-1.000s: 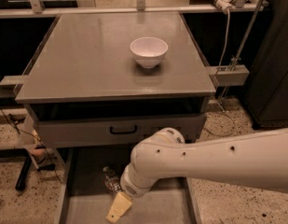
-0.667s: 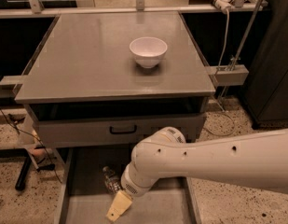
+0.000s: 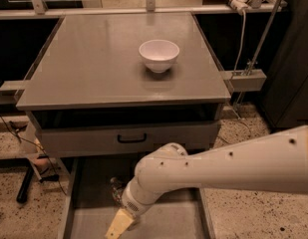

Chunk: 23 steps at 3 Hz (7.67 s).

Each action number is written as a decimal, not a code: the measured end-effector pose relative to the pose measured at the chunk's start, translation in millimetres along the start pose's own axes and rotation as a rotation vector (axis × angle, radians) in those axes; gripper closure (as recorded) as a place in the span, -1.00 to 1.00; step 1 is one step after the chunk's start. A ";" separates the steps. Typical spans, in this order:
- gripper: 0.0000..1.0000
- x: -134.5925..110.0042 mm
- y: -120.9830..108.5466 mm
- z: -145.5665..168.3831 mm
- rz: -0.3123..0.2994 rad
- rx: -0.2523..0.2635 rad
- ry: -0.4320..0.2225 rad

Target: Pick blue plastic bottle from middle drawer and place on counter

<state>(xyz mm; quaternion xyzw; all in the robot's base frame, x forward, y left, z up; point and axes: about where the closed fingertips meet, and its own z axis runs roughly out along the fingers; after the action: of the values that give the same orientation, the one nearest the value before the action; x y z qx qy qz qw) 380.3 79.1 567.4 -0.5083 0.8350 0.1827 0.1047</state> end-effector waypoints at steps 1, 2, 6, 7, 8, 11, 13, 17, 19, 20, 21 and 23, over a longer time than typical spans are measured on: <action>-1.00 -11.5 2.6 57.3 0.013 -0.046 -0.033; -1.00 -21.8 -7.9 93.8 0.063 -0.043 -0.072; -1.00 -0.5 -110.7 135.9 0.140 0.151 -0.028; -1.00 16.5 -108.4 156.8 0.221 0.135 0.013; -1.00 15.9 -108.5 157.1 0.221 0.136 0.011; -0.61 20.0 -106.2 177.9 0.308 0.129 0.006; 0.32 20.0 -106.2 177.9 0.308 0.129 0.006; 1.00 15.1 -94.2 159.5 0.298 0.118 -0.005; 1.00 19.3 -74.7 98.6 0.323 0.139 -0.041; 1.00 18.9 -67.3 65.0 0.311 0.144 -0.127; 1.00 24.2 -60.1 35.0 0.298 0.145 -0.249; 1.00 28.1 -58.5 19.1 0.280 0.127 -0.351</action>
Offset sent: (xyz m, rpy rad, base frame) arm 0.0324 0.0816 -0.1243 0.1237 0.0280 -0.1330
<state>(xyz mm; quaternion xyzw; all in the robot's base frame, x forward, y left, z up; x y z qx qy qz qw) 419.1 39.9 528.2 -0.3406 0.8762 0.2280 0.2537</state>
